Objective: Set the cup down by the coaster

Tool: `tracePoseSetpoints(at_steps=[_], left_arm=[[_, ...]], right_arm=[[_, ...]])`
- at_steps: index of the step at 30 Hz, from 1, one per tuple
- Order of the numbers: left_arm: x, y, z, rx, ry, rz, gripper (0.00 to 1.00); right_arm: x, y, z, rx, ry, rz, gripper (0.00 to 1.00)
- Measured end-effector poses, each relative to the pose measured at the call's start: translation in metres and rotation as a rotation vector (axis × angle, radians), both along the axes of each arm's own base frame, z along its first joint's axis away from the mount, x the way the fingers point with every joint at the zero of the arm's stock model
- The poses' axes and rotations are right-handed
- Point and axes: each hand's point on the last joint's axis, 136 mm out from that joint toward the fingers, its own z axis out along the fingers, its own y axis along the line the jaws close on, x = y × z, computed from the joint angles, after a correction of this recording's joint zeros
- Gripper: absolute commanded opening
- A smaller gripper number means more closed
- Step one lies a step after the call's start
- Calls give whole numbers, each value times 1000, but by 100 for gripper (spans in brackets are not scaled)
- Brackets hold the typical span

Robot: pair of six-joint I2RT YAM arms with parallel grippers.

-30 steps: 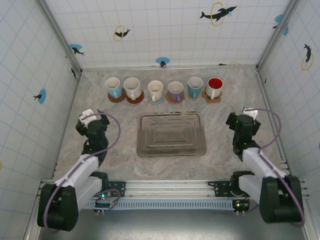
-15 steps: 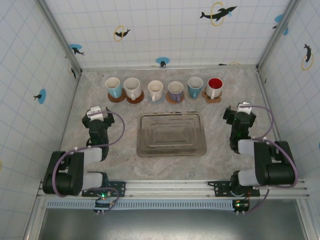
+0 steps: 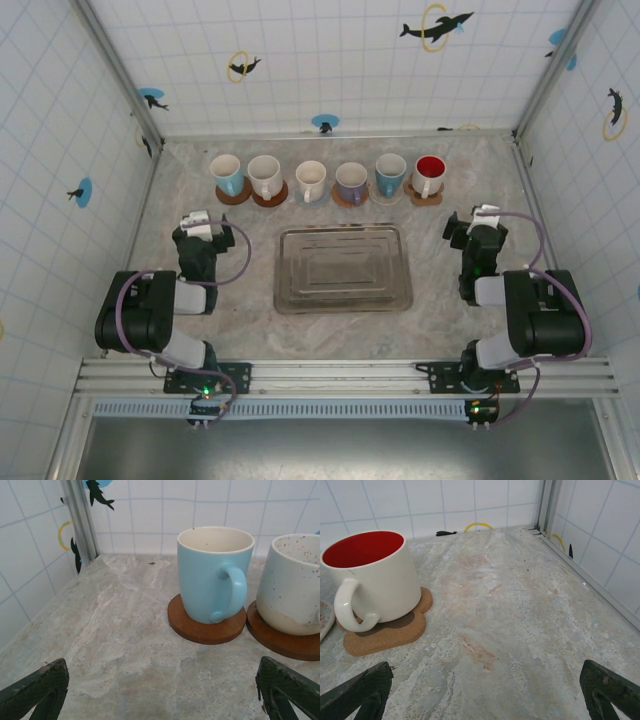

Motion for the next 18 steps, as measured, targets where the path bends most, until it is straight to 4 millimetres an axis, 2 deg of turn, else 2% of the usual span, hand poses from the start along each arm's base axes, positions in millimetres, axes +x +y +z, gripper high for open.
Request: tracePoseSetpoints(at_steps=[18], left_arm=[[0,-2,0,-2,0,-12,98]], right_arm=[[0,0,0,0,0,1,99]])
